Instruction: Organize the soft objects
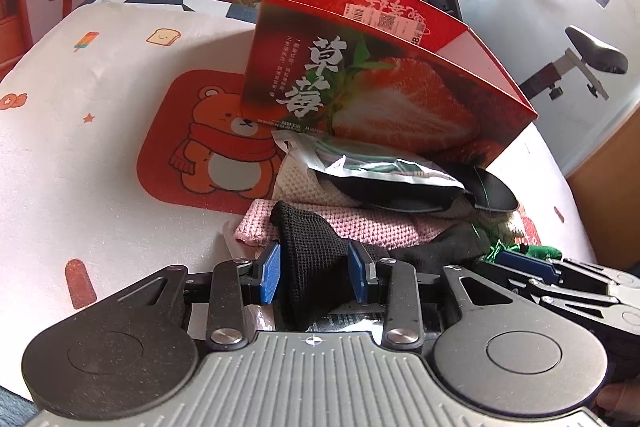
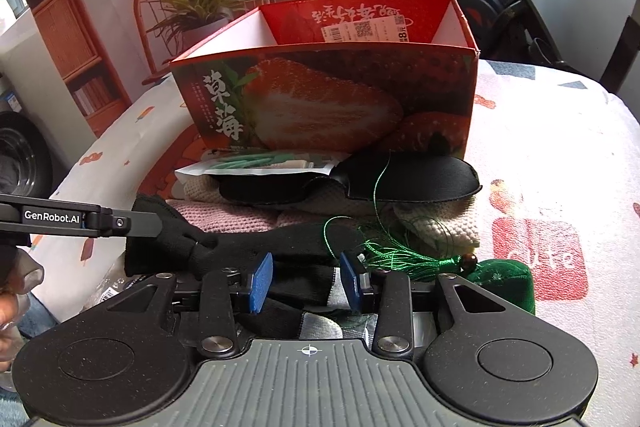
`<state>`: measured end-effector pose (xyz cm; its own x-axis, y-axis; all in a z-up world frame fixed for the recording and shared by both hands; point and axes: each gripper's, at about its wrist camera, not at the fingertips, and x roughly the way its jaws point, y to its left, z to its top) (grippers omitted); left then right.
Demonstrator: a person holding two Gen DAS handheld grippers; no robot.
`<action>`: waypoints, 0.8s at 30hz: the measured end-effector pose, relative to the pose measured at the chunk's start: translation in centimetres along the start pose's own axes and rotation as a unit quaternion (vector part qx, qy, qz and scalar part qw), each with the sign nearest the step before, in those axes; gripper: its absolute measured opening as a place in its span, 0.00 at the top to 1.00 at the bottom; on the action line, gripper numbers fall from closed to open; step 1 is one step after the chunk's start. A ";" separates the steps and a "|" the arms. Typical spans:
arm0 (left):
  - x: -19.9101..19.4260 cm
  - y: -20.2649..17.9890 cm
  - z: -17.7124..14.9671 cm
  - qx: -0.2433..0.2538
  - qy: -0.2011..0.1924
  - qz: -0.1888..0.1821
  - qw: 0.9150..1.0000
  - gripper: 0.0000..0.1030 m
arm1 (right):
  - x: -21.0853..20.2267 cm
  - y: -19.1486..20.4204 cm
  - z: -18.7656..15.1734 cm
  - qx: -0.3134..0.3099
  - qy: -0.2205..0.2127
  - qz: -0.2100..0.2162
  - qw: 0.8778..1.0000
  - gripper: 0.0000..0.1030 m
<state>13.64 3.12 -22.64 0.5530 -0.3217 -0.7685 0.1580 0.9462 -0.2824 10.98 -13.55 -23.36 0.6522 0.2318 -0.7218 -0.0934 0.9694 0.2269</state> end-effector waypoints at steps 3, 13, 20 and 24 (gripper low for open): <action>-0.1 -0.1 -0.1 0.009 -0.001 0.006 1.000 0.85 | -0.1 0.0 0.1 -0.002 -0.007 -0.003 1.000 0.66; -0.9 1.6 -0.2 -0.016 -0.005 0.023 1.000 0.95 | -0.7 0.5 0.0 -0.030 -0.034 -0.004 0.999 0.66; -1.1 1.6 -0.5 -0.018 -0.011 0.014 1.000 0.94 | -0.4 2.4 -0.5 -0.065 -0.027 0.014 0.997 0.66; -0.8 1.7 -0.7 -0.030 -0.007 -0.002 1.000 0.92 | -0.1 2.7 -0.7 -0.073 -0.017 0.019 0.997 0.58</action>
<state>12.91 5.02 -22.87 0.5640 -0.3242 -0.7595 0.1115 0.9412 -0.3190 10.13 -10.85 -23.16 0.6702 0.2684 -0.6919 -0.2262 0.9618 0.1539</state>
